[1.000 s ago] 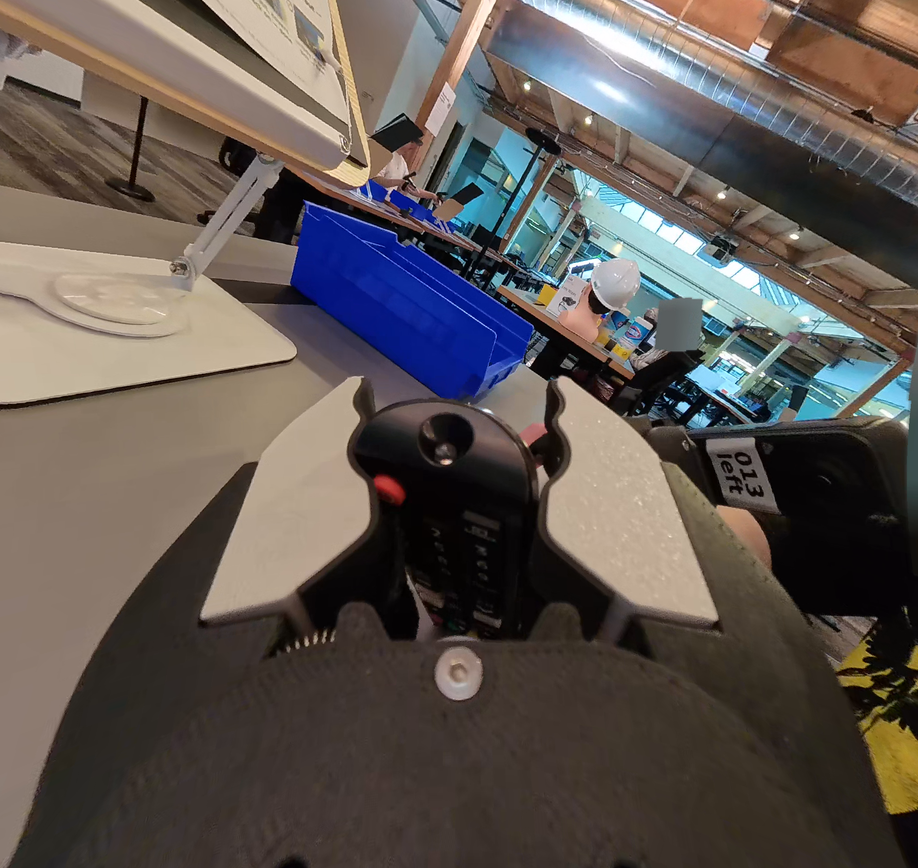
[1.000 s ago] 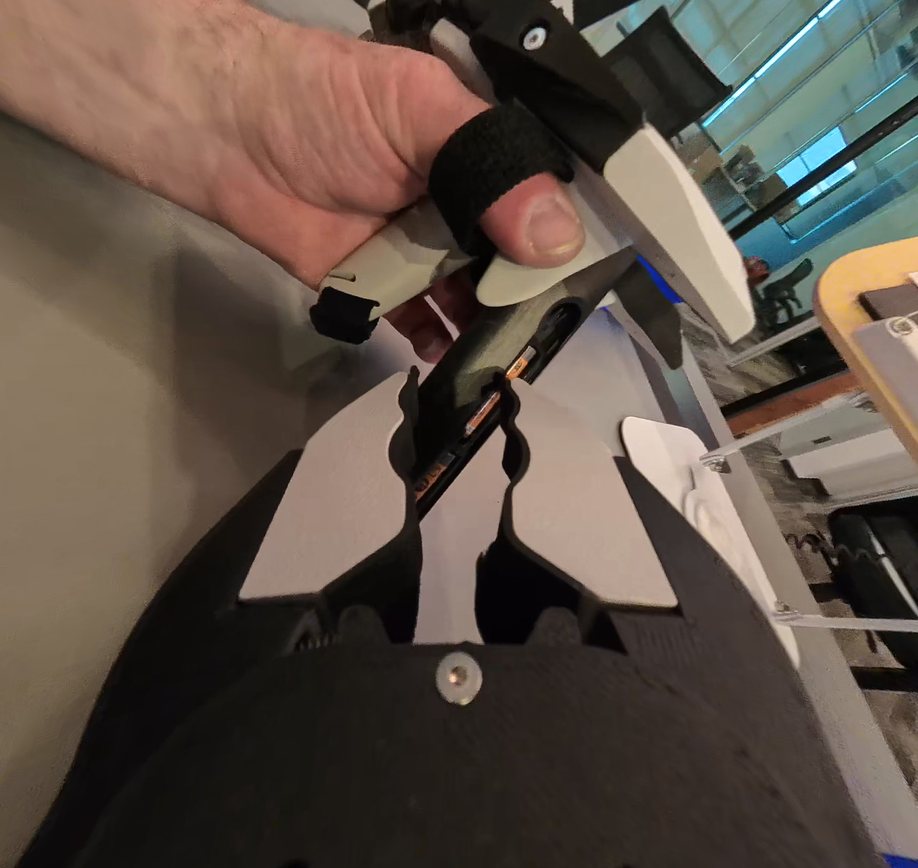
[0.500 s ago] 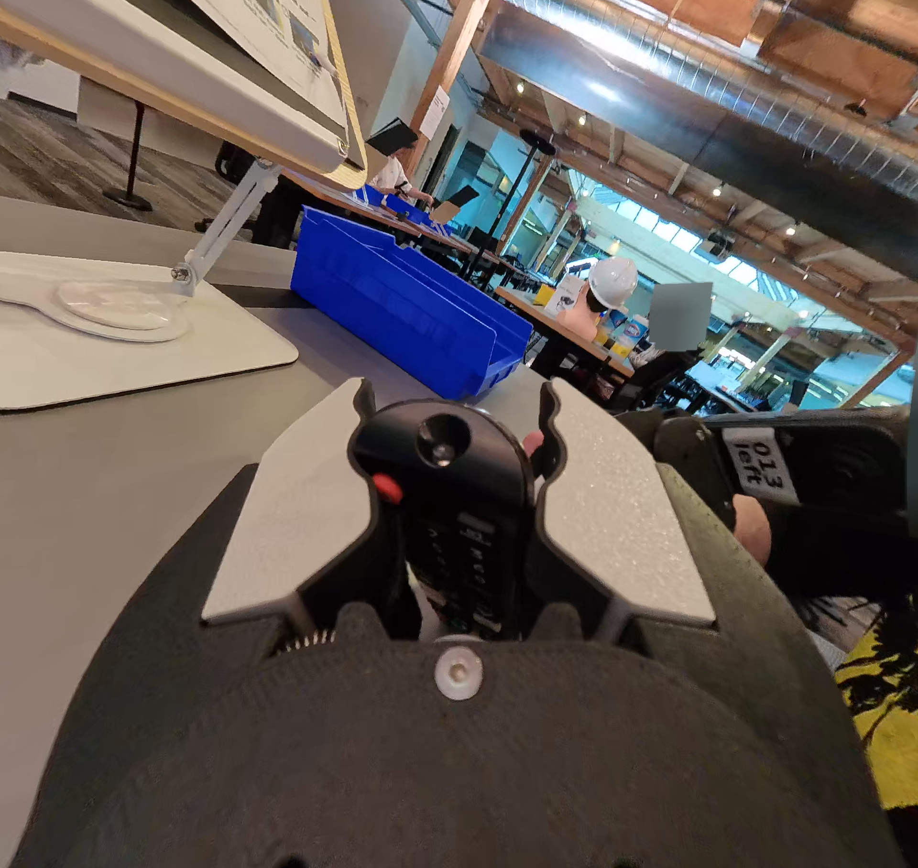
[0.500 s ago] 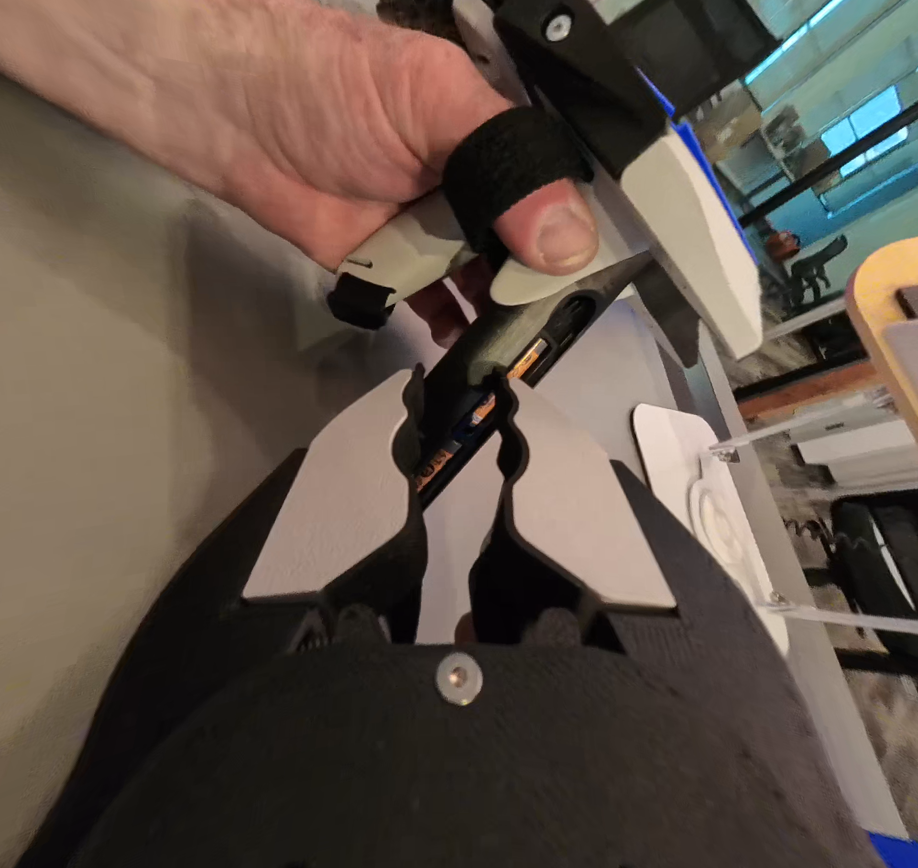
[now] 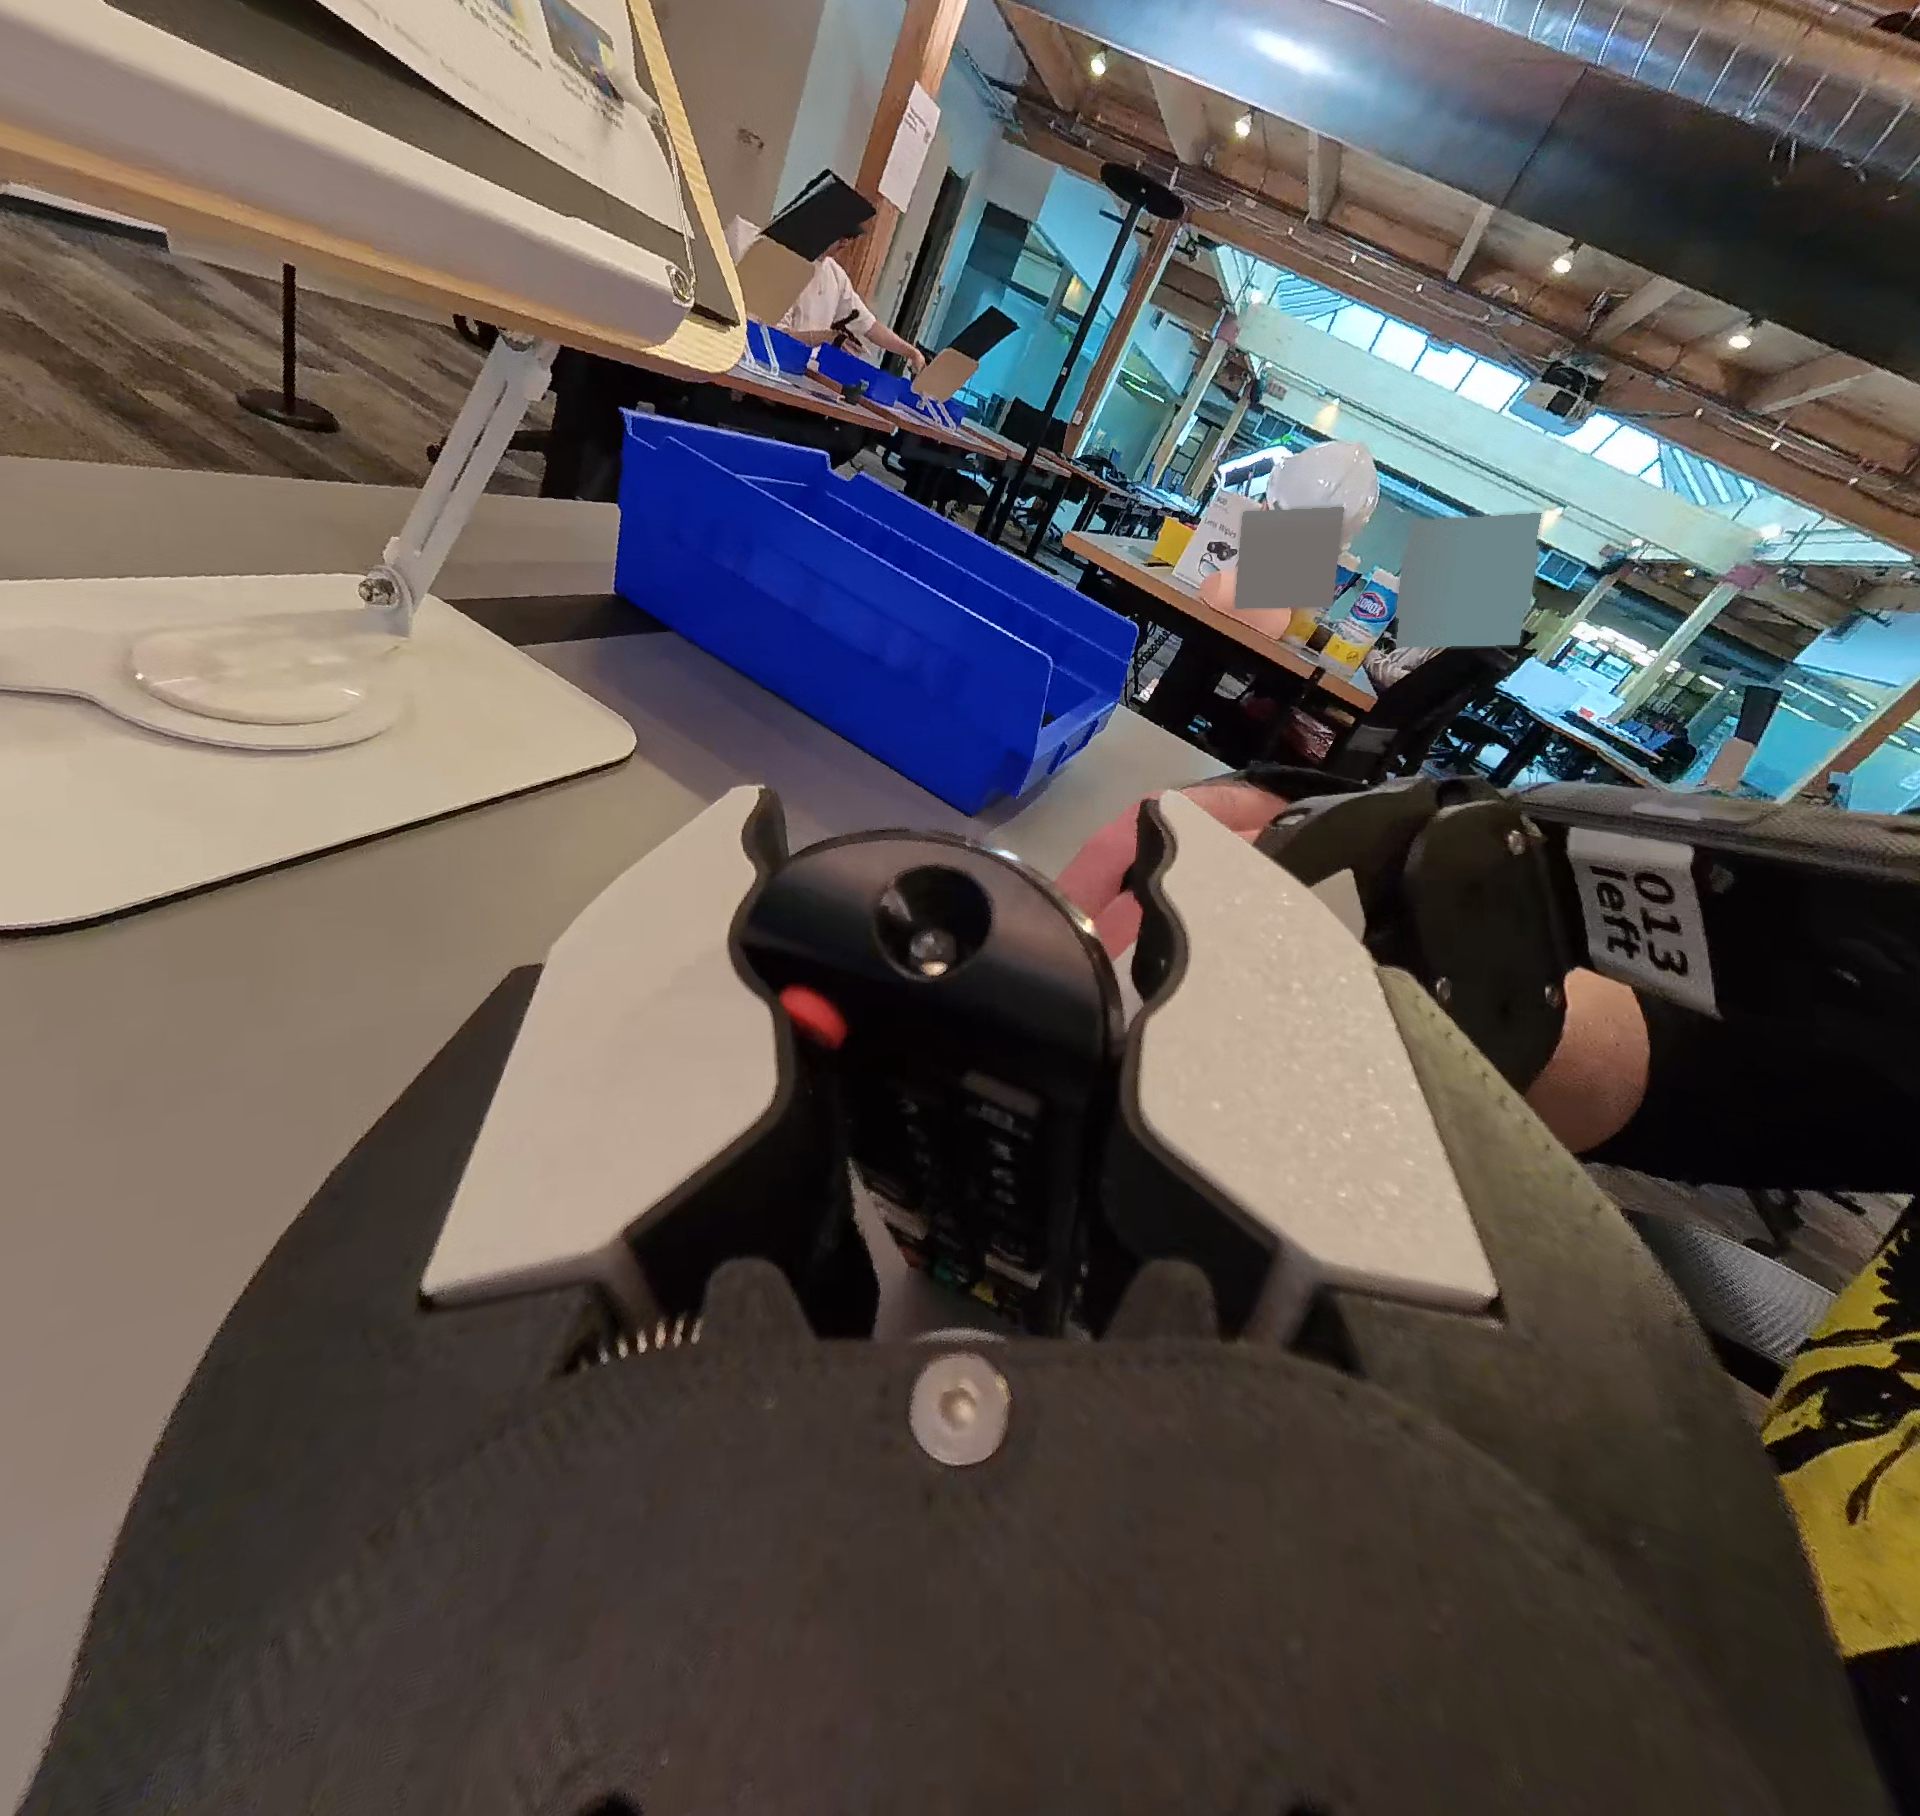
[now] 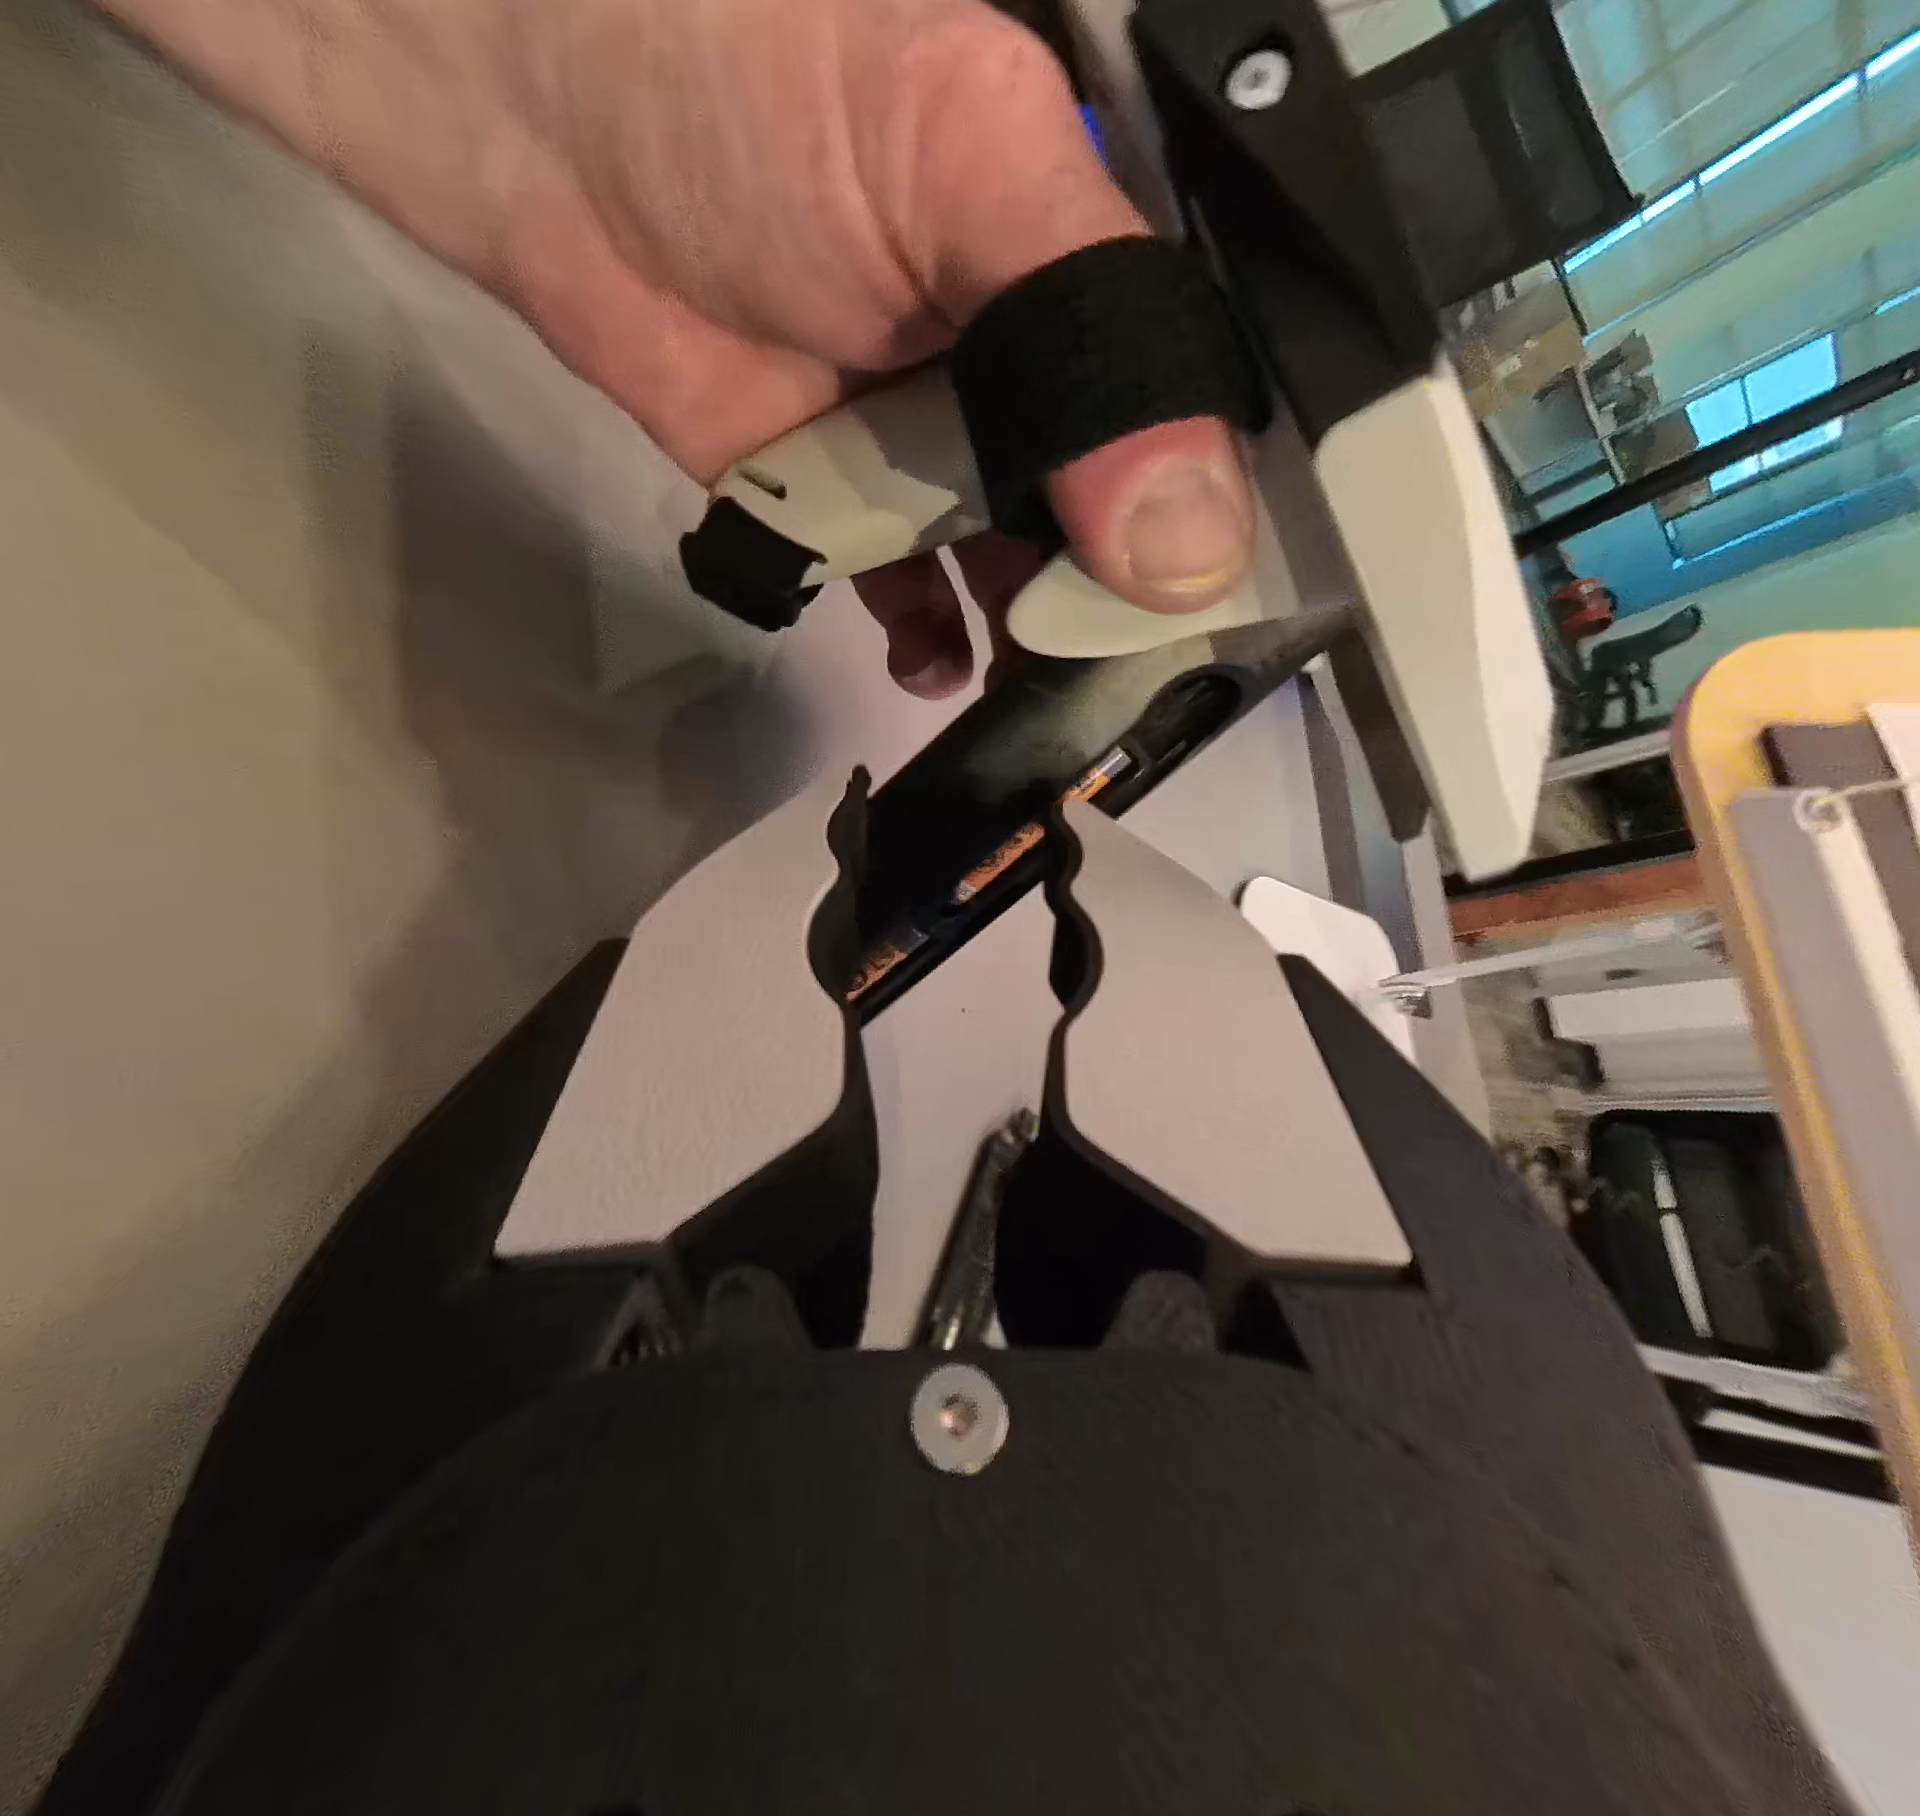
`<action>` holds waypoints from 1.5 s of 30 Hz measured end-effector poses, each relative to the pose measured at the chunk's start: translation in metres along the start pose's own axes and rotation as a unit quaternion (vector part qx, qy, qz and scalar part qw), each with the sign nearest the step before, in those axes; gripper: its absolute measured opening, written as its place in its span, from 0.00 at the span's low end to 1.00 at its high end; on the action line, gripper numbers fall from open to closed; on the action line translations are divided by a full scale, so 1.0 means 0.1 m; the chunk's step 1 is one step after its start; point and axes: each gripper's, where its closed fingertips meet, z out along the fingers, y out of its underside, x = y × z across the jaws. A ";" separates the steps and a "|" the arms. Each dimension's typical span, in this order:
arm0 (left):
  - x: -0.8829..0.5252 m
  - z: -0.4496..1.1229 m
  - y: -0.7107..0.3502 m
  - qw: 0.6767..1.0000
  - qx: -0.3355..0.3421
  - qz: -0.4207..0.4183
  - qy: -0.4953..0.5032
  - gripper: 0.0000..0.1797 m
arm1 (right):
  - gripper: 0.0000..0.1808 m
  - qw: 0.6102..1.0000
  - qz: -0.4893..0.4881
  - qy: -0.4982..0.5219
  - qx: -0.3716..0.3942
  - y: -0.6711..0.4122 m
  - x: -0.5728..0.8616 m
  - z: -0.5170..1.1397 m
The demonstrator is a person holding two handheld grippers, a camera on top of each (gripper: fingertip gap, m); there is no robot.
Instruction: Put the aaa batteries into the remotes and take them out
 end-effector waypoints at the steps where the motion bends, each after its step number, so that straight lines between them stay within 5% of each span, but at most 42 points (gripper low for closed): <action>1: 0.00 0.00 -0.01 1.000 0.001 -0.002 0.000 0.36 | 0.18 1.000 -0.014 0.001 -0.003 -0.01 0.00 0.01; 10: 0.13 0.01 -0.08 0.999 0.010 0.032 0.011 0.34 | 0.08 0.999 0.002 -0.054 -0.002 0.01 -0.10 0.00; 16: -0.02 -0.03 -0.10 0.999 0.035 0.002 -0.017 0.35 | 0.21 0.999 0.040 -0.009 -0.005 0.03 -0.11 0.02; 28: -0.23 -0.12 -0.09 0.991 0.089 -0.069 -0.068 0.36 | 0.14 0.995 0.068 0.074 -0.025 0.09 0.05 0.12; 38: 0.04 -0.06 -0.15 0.998 0.050 0.007 0.036 0.37 | 0.12 0.967 0.219 -0.013 0.132 0.09 0.16 -0.15; 45: 0.07 0.00 -0.07 0.999 0.015 0.046 0.005 0.35 | 0.13 0.958 0.240 -0.045 0.148 0.14 0.12 -0.09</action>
